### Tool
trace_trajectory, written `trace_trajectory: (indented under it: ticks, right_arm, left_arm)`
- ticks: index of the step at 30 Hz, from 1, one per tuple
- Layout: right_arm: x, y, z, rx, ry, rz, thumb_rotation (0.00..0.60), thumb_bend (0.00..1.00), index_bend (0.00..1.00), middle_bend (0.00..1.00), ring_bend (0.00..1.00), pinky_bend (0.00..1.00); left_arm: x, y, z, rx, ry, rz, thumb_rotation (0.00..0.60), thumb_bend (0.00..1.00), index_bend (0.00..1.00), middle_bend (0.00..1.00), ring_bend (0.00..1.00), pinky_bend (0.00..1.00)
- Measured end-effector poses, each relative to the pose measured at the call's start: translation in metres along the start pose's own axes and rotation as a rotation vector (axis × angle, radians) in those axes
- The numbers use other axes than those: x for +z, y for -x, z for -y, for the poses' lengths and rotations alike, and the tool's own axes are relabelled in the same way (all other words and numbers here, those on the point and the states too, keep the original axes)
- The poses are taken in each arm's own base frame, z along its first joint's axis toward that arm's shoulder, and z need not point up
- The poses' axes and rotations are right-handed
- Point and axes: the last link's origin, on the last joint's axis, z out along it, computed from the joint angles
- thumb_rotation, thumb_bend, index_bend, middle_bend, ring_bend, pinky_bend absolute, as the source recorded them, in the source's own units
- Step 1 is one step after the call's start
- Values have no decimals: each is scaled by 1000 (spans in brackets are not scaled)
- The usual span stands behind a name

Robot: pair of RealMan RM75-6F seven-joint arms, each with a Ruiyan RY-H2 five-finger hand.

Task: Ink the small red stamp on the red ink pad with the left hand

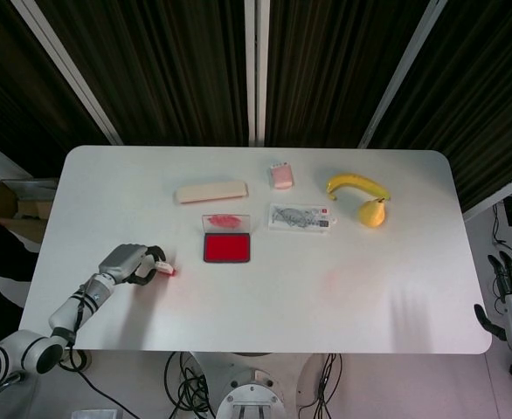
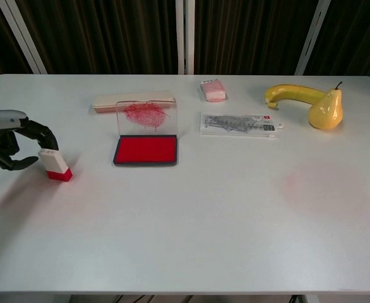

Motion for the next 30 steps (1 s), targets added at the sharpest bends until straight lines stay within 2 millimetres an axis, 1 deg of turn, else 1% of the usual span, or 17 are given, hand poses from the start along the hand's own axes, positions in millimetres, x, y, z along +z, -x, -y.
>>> trace_trajectory:
  ticks: [9,13,15,16,17,18,19,20,21,22,23,24,26,27,28,30]
  right_arm:
    - [0,0,0,1,0,-2,600,226,0,0,0,0]
    - [-1,-2,0,1,1,-8,600,226,0,0,0,0]
    - [-1,-3,-1,2,1,-14,600,226,0,0,0,0]
    - [-1,-3,-1,3,1,-17,600,226,0,0,0,0]
    - [-1,-4,-1,5,0,-20,600,226,0,0,0,0]
    - [-1,-5,-1,8,-2,-25,600,226,0,0,0,0]
    - [-1,-5,-1,10,-4,-28,600,226,0,0,0,0]
    - [-1,-5,-1,13,-8,-32,600,225,0,0,0,0]
    - [-1,-6,-1,15,-14,-37,600,222,0,0,0,0]
    - [-2,-6,-1,15,-20,-41,600,218,0,0,0,0]
    - [-2,-7,-1,14,-25,-45,600,212,0,0,0,0]
    - [-3,-8,-1,10,-30,-53,600,207,0,0,0,0]
    - [-4,-9,-2,1,-36,-64,600,203,0,0,0,0]
    - [-5,-10,-2,-7,-38,-68,600,202,0,0,0,0]
    - [-6,-10,-2,-13,-41,-69,600,202,0,0,0,0]
    - [-7,-11,0,-20,-51,-66,600,203,0,0,0,0]
  left_arm:
    - [-5,-1,1,-5,-3,-2,600,487,346,360,958,1000]
    - [-10,-10,1,-11,3,-38,600,487,340,358,944,1000]
    - [-14,-17,2,-17,6,-76,600,482,338,356,897,997]
    - [-17,-22,2,-21,8,-110,600,468,325,338,805,967]
    - [-20,-27,3,-23,9,-142,597,442,306,307,683,889]
    - [-24,-31,4,-22,11,-178,553,390,282,257,515,740]
    - [-29,-37,6,-15,13,-236,463,318,257,196,339,556]
    - [-33,-42,7,-4,16,-285,301,217,232,136,177,355]
    - [-37,-47,9,16,19,-338,160,137,216,103,101,246]
    - [-45,-53,13,55,20,-416,48,69,196,90,77,203]
    - [-51,-58,17,94,15,-477,6,31,180,88,73,195]
    - [-59,-61,23,137,6,-536,0,14,171,88,72,190]
    - [-83,-63,38,237,-31,-647,0,0,159,87,72,185]
    - [-95,-60,46,275,-51,-676,0,0,158,87,71,185]
    - [-110,-55,55,323,-82,-696,0,0,156,87,71,185]
    - [-132,-45,68,376,-124,-693,0,0,154,87,71,185]
